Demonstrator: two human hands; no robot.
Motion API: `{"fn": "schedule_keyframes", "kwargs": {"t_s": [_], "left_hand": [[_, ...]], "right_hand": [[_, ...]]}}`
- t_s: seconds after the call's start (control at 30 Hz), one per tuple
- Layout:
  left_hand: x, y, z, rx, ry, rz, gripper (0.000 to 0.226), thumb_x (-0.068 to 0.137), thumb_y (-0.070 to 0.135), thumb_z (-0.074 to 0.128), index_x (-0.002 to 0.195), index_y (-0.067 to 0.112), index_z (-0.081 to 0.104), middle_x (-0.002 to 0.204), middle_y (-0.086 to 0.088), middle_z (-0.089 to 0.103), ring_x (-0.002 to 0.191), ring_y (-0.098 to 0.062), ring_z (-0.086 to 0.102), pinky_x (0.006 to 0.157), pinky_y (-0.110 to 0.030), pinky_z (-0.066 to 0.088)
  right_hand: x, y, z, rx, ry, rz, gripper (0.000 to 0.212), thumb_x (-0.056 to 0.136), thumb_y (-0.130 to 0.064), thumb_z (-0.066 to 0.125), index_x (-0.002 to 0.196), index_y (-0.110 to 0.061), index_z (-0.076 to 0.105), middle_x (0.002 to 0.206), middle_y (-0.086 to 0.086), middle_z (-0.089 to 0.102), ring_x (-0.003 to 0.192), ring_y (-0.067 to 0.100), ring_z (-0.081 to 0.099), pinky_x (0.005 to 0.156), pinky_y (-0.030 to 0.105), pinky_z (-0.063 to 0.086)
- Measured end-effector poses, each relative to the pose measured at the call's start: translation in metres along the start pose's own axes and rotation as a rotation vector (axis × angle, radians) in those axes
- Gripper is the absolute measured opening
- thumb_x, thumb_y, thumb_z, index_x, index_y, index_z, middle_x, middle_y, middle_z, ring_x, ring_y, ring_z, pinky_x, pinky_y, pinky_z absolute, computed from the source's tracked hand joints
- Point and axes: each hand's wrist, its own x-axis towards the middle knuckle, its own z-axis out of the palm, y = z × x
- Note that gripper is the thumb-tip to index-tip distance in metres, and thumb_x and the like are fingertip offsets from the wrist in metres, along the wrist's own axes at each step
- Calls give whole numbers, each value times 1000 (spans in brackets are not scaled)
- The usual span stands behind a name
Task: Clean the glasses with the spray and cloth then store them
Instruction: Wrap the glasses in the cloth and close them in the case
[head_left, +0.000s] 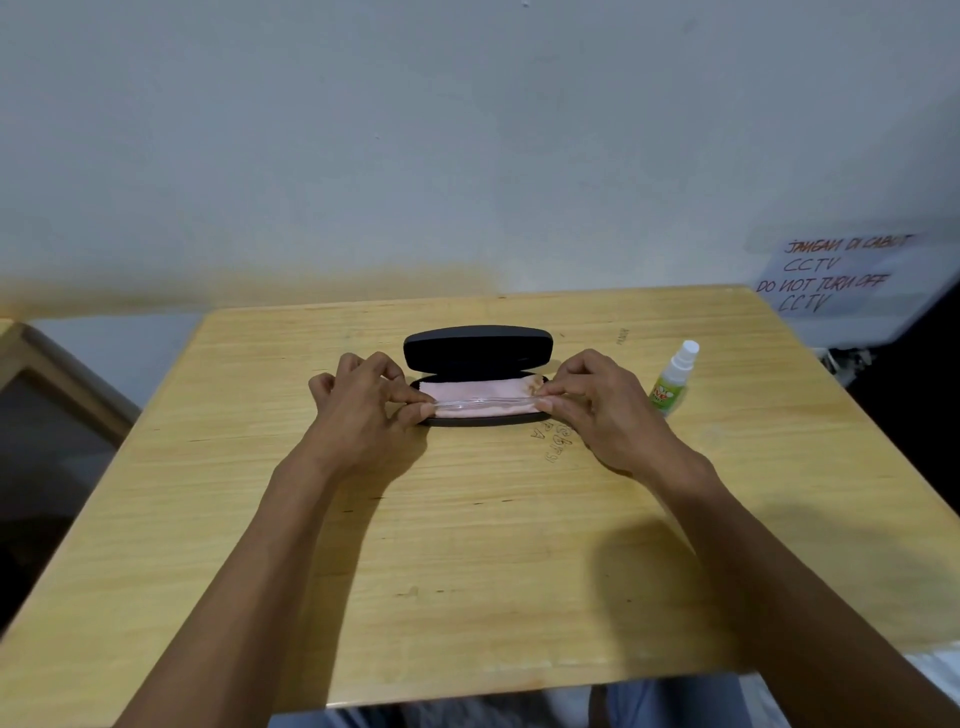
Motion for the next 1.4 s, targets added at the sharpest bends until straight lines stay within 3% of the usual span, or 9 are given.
{"fn": "schedule_keyframes", "kwargs": {"t_s": [0.3, 0.47, 0.63, 0.77, 0.97, 1.13, 1.23, 1.3, 1.4], "left_hand": [[-9, 0, 3, -4, 17, -10, 25, 90, 51, 57, 111, 45, 70, 106, 9, 53, 107, -13, 36, 90, -32, 19], [-20, -1, 3, -101, 195, -72, 34, 82, 53, 67, 112, 37, 72, 103, 7, 58, 107, -13, 43, 90, -33, 22], [-11, 11, -8, -317, 314, -233, 47, 80, 58, 68, 119, 32, 68, 94, 12, 65, 98, -13, 60, 99, -48, 43], [15, 21, -17, -454, 197, -404, 57, 79, 69, 58, 123, 33, 66, 101, 5, 74, 107, -15, 64, 102, -48, 46], [27, 15, -15, -574, 63, -468, 50, 74, 62, 70, 104, 23, 77, 109, 3, 74, 104, -20, 69, 97, -43, 52], [31, 14, -18, -633, 34, -502, 60, 66, 69, 72, 100, 20, 77, 102, -1, 74, 102, -18, 68, 95, -40, 50], [36, 13, -20, -663, -2, -510, 55, 67, 65, 75, 97, 18, 76, 95, -2, 75, 94, -18, 71, 80, -34, 50], [37, 15, -21, -688, -56, -497, 44, 74, 56, 74, 97, 18, 76, 98, 0, 75, 93, -15, 70, 69, -26, 45], [36, 17, -22, -728, -149, -479, 33, 85, 46, 68, 103, 19, 75, 101, 3, 73, 91, -11, 66, 61, -21, 38]], "right_hand": [[-3, -3, 1, 70, 51, 49, 26, 88, -30, 75, 112, -18, 77, 102, -2, 60, 98, 16, 57, 80, 24, 44], [-9, -11, -1, 155, 207, 100, 27, 86, -34, 77, 110, -21, 76, 105, -4, 62, 95, 10, 60, 76, 20, 43], [4, -35, -12, 252, 325, 256, 40, 88, -50, 70, 121, -27, 70, 111, -10, 66, 95, 4, 61, 75, 21, 50], [25, -47, -18, 379, 169, 408, 49, 90, -59, 62, 129, -29, 66, 106, -9, 68, 93, 3, 62, 73, 17, 43], [34, -32, -10, 495, 115, 499, 36, 80, -64, 69, 96, -34, 77, 104, -12, 74, 99, 14, 69, 96, 44, 55], [42, -26, -8, 583, 65, 528, 47, 60, -73, 75, 86, -33, 77, 114, -5, 74, 116, 22, 66, 103, 45, 51], [42, -27, -11, 645, 53, 548, 43, 66, -63, 82, 86, -25, 76, 121, 4, 72, 93, 18, 67, 77, 31, 52], [42, -26, -13, 693, 30, 573, 32, 75, -47, 84, 86, -18, 76, 118, 9, 72, 71, 15, 61, 55, 26, 39], [40, -26, -16, 738, 7, 585, 22, 79, -37, 84, 87, -18, 78, 110, 9, 73, 69, 16, 56, 52, 30, 33]]}}
